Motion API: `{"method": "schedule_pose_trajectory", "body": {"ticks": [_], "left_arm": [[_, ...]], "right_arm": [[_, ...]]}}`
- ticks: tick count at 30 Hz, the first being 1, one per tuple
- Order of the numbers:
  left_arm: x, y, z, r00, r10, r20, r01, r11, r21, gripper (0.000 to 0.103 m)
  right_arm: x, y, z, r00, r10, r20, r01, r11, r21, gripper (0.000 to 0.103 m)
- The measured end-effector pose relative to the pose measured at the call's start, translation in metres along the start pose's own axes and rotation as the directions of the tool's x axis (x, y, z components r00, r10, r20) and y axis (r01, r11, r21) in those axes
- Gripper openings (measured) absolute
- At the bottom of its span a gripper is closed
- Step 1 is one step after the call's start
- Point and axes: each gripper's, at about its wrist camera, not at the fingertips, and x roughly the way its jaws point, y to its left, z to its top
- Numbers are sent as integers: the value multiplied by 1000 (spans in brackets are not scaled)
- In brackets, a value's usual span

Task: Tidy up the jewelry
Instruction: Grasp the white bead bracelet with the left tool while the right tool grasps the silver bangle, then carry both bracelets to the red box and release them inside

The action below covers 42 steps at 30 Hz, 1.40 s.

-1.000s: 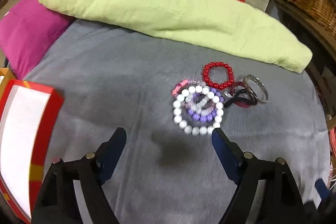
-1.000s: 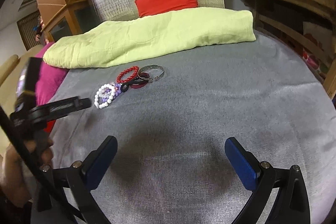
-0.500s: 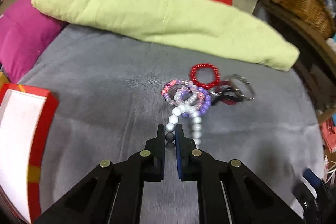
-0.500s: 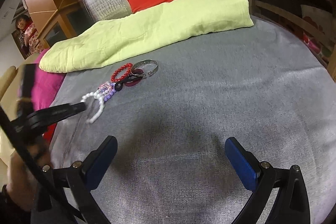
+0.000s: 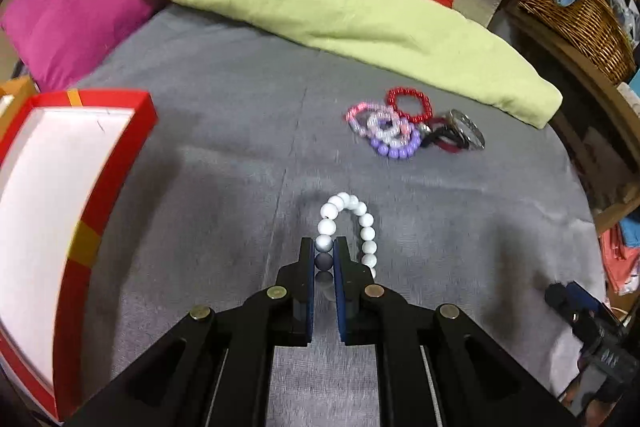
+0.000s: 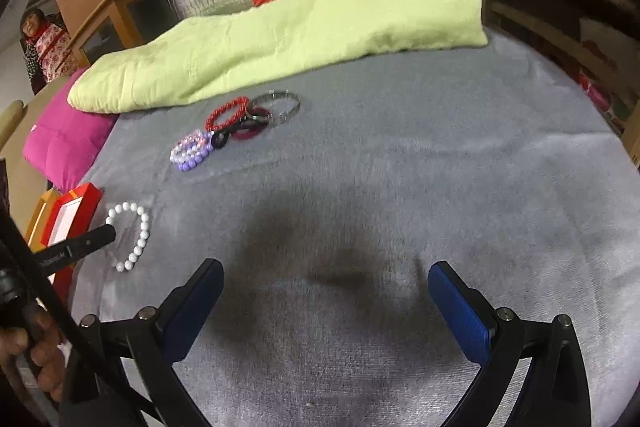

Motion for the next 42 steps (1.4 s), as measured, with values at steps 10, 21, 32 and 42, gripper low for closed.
{"method": "schedule_pose_trajectory", "body": {"ticks": [10, 21, 32, 42], "left_arm": [[10, 26, -3, 999, 31, 5, -31, 999, -19, 9], [11, 25, 3, 1000, -19, -5, 19, 1000, -17, 9], [3, 15, 4, 999, -12, 34, 12, 1000, 22, 9], [-22, 2, -5, 996, 6, 88, -13, 997, 76, 9]], "right_arm": [[47, 22, 111, 992, 19, -127, -8, 996, 88, 70], [144, 43, 166, 950, -106, -293, 128, 990, 55, 36], [72, 35, 122, 973, -113, -200, 115, 993, -4, 3], [-24, 11, -7, 982, 55, -179, -44, 997, 67, 3]]}}
